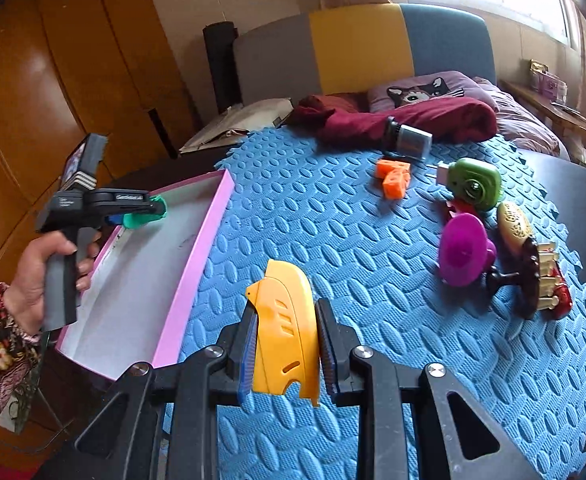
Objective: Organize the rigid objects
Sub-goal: 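Carry the green spool into the tray and open the left gripper, then lower the yellow block into the tray beside the green spool, open right gripper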
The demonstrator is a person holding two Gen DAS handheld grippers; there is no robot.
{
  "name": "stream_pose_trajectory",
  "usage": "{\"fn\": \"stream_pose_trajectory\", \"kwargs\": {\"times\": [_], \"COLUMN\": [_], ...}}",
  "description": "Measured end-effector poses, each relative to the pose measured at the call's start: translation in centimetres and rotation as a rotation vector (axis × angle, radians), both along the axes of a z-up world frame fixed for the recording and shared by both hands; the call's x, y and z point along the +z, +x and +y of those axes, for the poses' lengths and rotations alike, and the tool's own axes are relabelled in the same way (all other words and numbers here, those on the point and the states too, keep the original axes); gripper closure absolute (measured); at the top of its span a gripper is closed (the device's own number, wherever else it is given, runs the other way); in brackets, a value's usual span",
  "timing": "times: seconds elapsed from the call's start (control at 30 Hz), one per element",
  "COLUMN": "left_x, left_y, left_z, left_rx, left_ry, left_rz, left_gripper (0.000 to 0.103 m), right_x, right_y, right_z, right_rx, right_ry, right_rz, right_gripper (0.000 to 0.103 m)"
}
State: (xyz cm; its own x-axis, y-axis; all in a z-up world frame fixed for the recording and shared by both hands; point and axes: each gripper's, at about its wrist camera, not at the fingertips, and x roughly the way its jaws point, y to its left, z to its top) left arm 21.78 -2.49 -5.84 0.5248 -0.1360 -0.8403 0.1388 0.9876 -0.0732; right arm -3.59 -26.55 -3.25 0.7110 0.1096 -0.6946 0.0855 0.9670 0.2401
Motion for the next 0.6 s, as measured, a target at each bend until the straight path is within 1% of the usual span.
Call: {"fn": "stream_pose_trajectory", "kwargs": {"times": [0.1, 0.17, 0.27, 0.4, 0.47, 0.6], "left_x": [0.0, 0.3, 1.5, 3.1, 3.5, 3.0], "left_y": [0.3, 0.1, -1.2, -3.5, -4.7, -6.7], "left_z": [0.0, 0.1, 0.6, 1.8, 2.3, 3.0], "left_rx": [0.008, 0.002, -0.007, -0.006, -0.005, -0.007], "left_ry": [0.035, 0.02, -0.012, -0.043, -0.061, -0.084], "left_rz": [-0.02, -0.027, -0.067, -0.122, -0.127, -0.098], "left_gripper": [0.044, 0.035, 0.027, 0.023, 0.017, 0.016], "right_x": [0.0, 0.1, 0.1, 0.2, 0.3, 0.4], "right_y": [0.1, 0.1, 0.3, 0.8, 1.4, 2.7], "right_z": [0.3, 0.6, 0.9, 1.4, 1.8, 2.9], "right_rx": [0.008, 0.015, 0.025, 0.043, 0.056, 0.092], "right_ry": [0.001, 0.002, 0.002, 0.008, 0.017, 0.023], "right_rz": [-0.001, -0.003, -0.006, -0.01, -0.01, -0.01], "right_gripper": [0.077, 0.077, 0.077, 0.077, 0.077, 0.077]}}
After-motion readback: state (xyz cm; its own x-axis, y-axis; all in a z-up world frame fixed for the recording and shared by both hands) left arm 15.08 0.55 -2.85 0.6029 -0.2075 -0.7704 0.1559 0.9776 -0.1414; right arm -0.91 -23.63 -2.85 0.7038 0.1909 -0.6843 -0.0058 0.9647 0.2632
